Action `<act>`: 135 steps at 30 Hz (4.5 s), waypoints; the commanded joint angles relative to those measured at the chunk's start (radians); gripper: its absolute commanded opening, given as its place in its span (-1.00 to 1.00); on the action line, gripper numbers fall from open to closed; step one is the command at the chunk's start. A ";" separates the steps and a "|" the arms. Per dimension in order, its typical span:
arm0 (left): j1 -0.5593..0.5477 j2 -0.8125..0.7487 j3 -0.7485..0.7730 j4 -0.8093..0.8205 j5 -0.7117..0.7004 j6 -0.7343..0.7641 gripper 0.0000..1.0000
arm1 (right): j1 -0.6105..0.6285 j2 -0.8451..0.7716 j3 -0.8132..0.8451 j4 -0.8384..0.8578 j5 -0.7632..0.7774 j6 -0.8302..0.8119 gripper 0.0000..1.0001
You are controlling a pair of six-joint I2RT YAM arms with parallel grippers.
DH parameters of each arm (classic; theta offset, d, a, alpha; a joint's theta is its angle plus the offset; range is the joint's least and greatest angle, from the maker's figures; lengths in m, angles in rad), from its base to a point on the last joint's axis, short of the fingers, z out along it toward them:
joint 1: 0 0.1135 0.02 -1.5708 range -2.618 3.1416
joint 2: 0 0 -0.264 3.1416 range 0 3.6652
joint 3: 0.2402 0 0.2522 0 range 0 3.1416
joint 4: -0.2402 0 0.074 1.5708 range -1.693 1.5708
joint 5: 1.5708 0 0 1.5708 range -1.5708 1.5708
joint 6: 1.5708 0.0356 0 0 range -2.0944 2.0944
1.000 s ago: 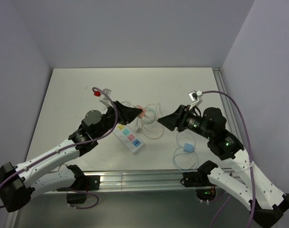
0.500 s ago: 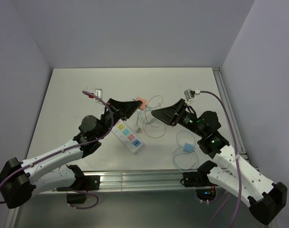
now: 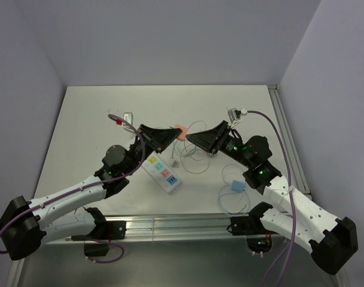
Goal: Insert the plug
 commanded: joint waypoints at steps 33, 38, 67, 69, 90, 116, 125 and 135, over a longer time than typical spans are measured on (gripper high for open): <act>-0.012 -0.075 0.086 -0.254 -0.026 0.112 -0.24 | 0.027 0.098 0.175 -0.170 0.071 -0.247 -1.00; -0.010 -0.190 0.219 -0.736 -0.442 0.149 0.50 | 0.027 0.150 0.280 -0.373 0.157 -0.419 -1.00; 0.523 0.021 0.061 -1.141 -0.375 -0.121 0.18 | 0.246 1.387 1.676 -1.378 0.237 -1.054 -1.00; 0.568 0.046 0.064 -1.112 -0.343 -0.129 0.18 | 0.260 1.399 1.683 -1.393 0.239 -1.068 -1.00; 0.832 0.505 0.186 -0.634 0.194 0.252 -0.99 | 0.311 1.520 1.794 -1.396 0.302 -1.067 -1.00; 0.663 0.509 0.037 -0.502 0.239 0.203 -0.99 | 0.322 1.336 1.493 -1.343 0.429 -1.056 -1.00; 0.663 0.399 -0.012 -0.529 0.159 0.192 -0.31 | 0.325 1.321 1.490 -1.387 0.426 -1.064 -1.00; 0.665 0.285 -0.055 -0.622 0.038 0.151 0.04 | 0.331 1.348 1.512 -1.395 0.423 -1.059 -1.00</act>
